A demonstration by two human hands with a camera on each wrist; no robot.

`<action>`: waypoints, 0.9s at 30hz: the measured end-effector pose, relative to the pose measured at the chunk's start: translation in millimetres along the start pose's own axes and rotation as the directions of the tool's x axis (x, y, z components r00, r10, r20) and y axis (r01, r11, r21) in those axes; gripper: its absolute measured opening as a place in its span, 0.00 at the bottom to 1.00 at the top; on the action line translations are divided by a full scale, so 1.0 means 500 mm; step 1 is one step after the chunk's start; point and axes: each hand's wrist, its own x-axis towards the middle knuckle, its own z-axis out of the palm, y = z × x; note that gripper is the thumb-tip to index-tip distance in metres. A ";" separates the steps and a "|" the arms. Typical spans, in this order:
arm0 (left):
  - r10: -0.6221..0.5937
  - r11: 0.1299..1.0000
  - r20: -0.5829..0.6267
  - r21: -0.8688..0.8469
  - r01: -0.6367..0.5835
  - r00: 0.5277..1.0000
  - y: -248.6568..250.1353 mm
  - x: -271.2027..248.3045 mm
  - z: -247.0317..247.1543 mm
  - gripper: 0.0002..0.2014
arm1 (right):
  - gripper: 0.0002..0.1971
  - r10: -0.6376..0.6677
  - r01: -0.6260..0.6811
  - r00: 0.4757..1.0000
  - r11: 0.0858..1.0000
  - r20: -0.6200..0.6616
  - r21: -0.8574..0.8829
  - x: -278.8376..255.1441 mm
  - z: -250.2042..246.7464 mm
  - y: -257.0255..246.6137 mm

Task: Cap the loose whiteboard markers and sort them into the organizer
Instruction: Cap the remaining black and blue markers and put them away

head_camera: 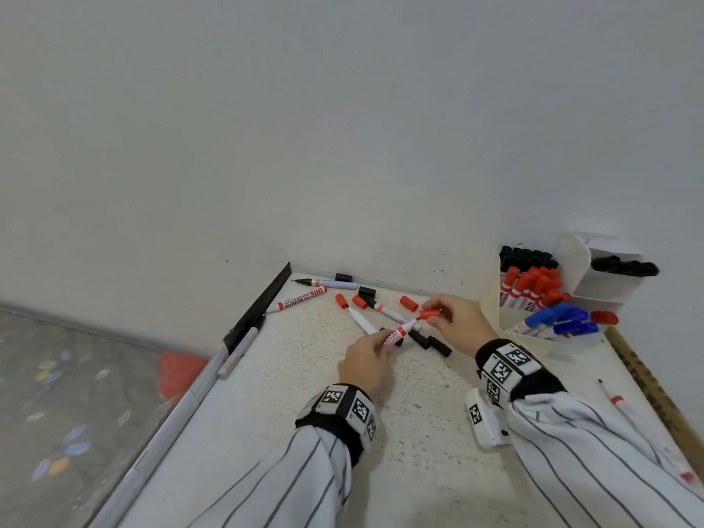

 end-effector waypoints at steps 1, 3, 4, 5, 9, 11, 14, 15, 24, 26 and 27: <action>0.004 0.999 0.011 0.034 -0.004 1.000 -0.001 0.001 0.002 0.14 | 0.09 -0.012 0.012 1.000 1.000 -0.001 -0.002 -0.005 -0.004 0.005; 0.010 0.996 0.032 0.094 -0.013 0.999 -0.001 0.002 0.004 0.14 | 0.10 -0.037 0.038 0.999 0.999 0.009 -0.024 -0.012 -0.010 0.016; 0.013 0.995 0.040 0.094 -0.017 0.999 -0.002 0.002 0.005 0.14 | 0.10 -0.041 0.041 0.999 0.999 0.017 -0.025 -0.018 -0.013 0.017; 0.014 0.997 0.050 0.076 -0.018 0.999 -0.002 0.003 0.006 0.14 | 0.11 -0.044 0.044 0.999 0.999 0.026 -0.014 -0.021 -0.014 0.019; 0.067 0.997 0.117 0.025 -0.070 0.991 0.002 0.000 0.007 0.14 | 0.10 0.006 -0.006 1.000 1.000 0.017 0.025 -0.031 -0.010 0.011; 0.108 0.994 0.128 -0.045 -0.103 0.986 0.007 -0.004 0.004 0.14 | 0.02 0.065 -0.065 0.998 0.998 0.007 -0.004 -0.034 -0.008 0.000; 0.196 0.974 0.086 -0.132 -0.184 0.977 0.014 -0.012 -0.001 0.12 | 0.24 0.173 -0.171 0.985 0.982 0.025 -0.087 -0.036 -0.005 -0.009; 0.222 0.968 0.074 -0.136 -0.211 0.972 0.012 -0.012 -0.001 0.11 | 0.26 0.187 -0.185 0.982 0.978 0.011 -0.100 -0.038 -0.004 -0.014; 0.198 0.917 0.286 -0.393 -0.074 0.937 0.020 -0.017 -0.006 0.14 | 0.23 0.179 -0.176 0.983 0.983 -0.047 0.058 -0.040 0.020 -0.034; 0.130 0.884 0.365 -0.464 0.060 0.922 0.026 -0.022 -0.010 0.12 | 0.23 0.142 -0.136 0.989 0.985 -0.043 0.105 -0.043 0.020 -0.040; 0.111 0.863 0.400 -0.493 0.112 0.910 0.030 -0.025 -0.013 0.12 | 0.22 0.119 -0.113 0.992 0.985 -0.041 0.127 -0.044 0.018 -0.045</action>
